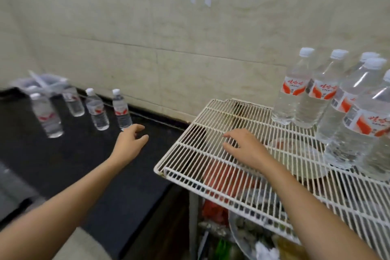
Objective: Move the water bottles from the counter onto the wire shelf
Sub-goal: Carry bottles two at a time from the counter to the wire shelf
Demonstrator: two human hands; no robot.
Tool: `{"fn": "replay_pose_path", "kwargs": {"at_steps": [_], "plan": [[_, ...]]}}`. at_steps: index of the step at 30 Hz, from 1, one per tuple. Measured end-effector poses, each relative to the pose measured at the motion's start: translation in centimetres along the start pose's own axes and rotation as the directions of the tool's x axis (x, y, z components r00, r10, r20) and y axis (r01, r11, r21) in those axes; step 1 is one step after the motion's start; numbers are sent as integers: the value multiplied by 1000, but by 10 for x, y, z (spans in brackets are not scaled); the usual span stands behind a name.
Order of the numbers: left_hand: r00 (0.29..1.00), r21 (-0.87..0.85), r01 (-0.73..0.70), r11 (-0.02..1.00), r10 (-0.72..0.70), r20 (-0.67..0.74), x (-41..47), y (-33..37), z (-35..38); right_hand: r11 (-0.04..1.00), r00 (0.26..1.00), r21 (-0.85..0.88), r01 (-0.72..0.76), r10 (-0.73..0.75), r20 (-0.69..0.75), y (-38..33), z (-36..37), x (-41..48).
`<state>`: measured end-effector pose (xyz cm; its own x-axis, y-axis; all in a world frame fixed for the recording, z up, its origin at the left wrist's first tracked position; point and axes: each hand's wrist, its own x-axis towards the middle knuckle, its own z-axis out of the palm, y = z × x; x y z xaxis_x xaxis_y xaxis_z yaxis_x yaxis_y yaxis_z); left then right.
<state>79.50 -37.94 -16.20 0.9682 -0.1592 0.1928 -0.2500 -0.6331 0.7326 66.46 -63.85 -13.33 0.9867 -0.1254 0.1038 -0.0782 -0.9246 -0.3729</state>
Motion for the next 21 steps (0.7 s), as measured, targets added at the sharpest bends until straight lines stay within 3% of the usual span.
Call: {"fn": "replay_pose_path", "kwargs": {"at_steps": [5, 11, 17, 21], "plan": [[994, 23, 80, 996, -78, -83, -26, -44, -33, 989, 992, -79, 127, -127, 5, -35, 3, -1], [984, 66, 101, 993, -90, -154, -54, -83, -70, 929, 930, -21, 369, -369, 8, -119, 53, -2], [954, 124, 173, 977, -135, -266, -103, -147, -146, 913, 897, -21, 408, -396, 196, -204, 123, 1], [898, 130, 321, 938, -258, -357, -162, -208, -213, 898, 871, 8, 440, -429, 238, -282, 172, -7]]}}
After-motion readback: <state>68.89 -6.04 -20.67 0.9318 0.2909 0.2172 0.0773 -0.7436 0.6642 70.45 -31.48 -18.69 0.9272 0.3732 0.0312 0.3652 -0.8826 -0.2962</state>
